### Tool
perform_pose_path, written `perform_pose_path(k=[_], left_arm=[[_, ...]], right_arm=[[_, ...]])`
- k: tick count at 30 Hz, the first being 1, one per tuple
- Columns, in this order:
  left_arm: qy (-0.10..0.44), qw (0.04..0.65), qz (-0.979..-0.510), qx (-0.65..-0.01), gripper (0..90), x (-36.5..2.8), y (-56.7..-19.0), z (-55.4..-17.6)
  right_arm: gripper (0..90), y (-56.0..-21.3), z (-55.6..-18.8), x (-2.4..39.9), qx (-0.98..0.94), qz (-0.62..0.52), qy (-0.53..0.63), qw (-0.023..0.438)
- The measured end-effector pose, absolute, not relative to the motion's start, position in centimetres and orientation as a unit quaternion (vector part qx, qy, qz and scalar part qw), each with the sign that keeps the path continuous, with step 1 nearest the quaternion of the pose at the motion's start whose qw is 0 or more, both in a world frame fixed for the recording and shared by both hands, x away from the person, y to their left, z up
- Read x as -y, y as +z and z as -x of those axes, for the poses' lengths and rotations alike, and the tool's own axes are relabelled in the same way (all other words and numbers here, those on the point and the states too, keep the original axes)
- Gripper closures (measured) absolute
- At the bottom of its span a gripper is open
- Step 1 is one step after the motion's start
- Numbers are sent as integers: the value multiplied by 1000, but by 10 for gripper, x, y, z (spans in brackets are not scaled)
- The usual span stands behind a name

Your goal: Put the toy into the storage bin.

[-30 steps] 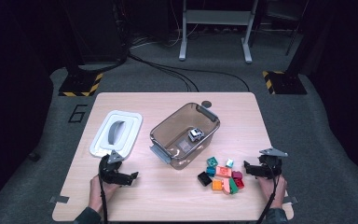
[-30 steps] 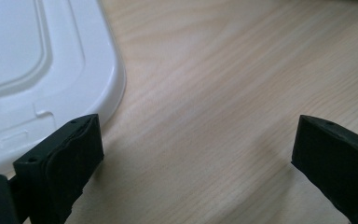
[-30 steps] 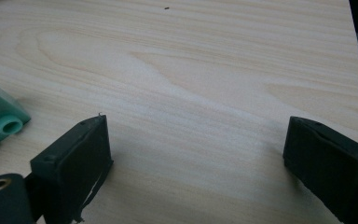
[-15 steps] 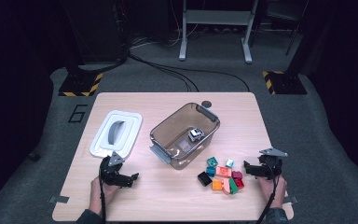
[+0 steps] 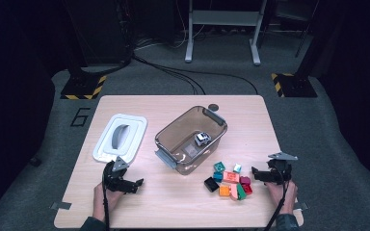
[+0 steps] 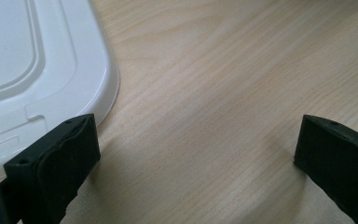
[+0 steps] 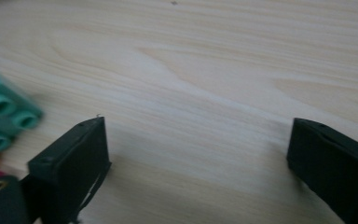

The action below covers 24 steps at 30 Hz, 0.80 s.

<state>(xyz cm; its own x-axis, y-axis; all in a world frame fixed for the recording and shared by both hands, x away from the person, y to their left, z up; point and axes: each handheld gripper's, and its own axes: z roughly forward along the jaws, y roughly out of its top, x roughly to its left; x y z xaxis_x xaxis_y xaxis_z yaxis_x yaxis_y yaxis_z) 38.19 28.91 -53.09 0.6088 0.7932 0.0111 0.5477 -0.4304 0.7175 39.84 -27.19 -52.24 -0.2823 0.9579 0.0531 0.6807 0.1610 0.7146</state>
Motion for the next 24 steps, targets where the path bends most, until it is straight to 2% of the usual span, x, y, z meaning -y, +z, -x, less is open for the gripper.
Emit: perform_pose_path(k=[5, 10, 13, 18, 24], left_arm=[[178, 346, -828, -403, 0, -289, -531, -382], [178, 346, -829, -402, 0, -289, -531, -382], [177, 345, -830, -402, 0, -290, -531, -382], [177, 347, -828, -404, 0, -289, -531, -382], [177, 346, -829, -403, 0, -289, -531, -382]], right_arm=[[45, -506, -395, 263, -743, -536, 345, 204], [105, -488, -394, 242, -771, -484, 369, 189], [166, -481, -396, 227, -795, -446, 373, 173], [323, -479, -402, 206, -832, -404, 353, 140], [491, -483, -410, 198, -853, -396, 320, 117]])
